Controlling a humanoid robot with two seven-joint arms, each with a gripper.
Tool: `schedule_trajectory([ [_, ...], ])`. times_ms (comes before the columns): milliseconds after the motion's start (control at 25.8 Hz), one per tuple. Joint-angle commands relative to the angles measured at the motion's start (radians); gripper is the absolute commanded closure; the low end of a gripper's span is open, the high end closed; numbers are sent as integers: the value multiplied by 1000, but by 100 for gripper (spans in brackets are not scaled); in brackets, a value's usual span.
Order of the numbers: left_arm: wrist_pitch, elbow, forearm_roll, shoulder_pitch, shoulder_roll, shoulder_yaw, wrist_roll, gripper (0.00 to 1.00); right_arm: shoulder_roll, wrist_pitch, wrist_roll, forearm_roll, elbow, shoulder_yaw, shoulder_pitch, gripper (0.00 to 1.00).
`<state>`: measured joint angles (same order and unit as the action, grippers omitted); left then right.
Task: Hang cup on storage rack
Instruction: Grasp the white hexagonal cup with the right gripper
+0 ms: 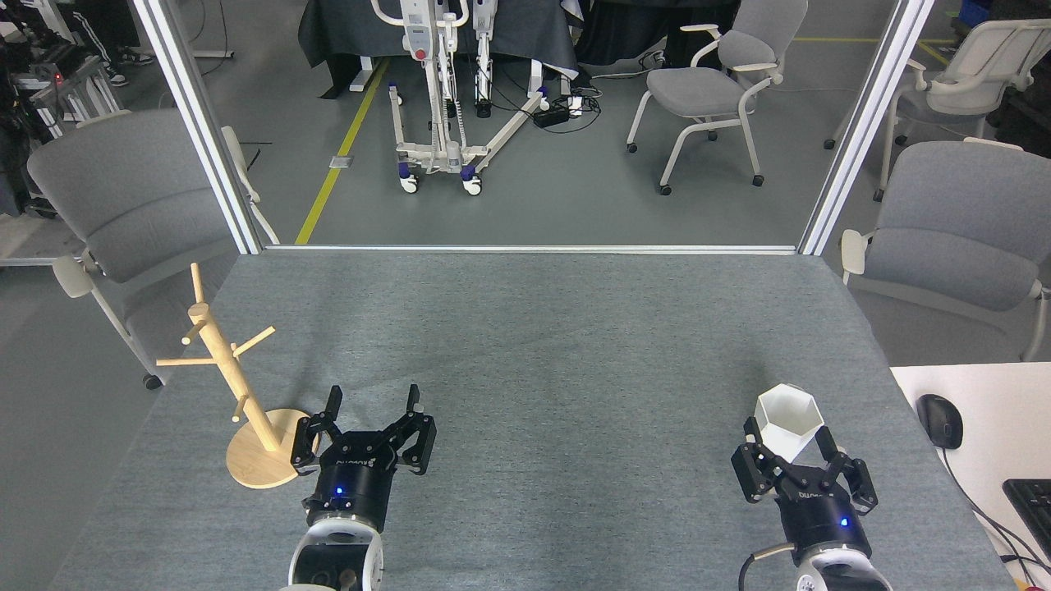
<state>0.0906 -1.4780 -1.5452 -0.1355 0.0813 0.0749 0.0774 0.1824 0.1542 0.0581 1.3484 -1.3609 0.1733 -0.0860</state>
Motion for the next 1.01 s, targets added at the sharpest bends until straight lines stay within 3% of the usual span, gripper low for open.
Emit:
schedule_trajectory([
  [0,14,-2,1,5,3,0,21,1,2,-1,0,0,0,0,2,1],
  [388,-3,-53,7,25,0,-3,4,1,9,1,-3,0,0,0,9,1],
  [737,-34,-68,7,33,3,-1,7,1,57,-12,0,3,59,15,18,1],
  [970,-34,-64,7,40,3,0,9,1,57,-67,2,57,111,14,5,1],
])
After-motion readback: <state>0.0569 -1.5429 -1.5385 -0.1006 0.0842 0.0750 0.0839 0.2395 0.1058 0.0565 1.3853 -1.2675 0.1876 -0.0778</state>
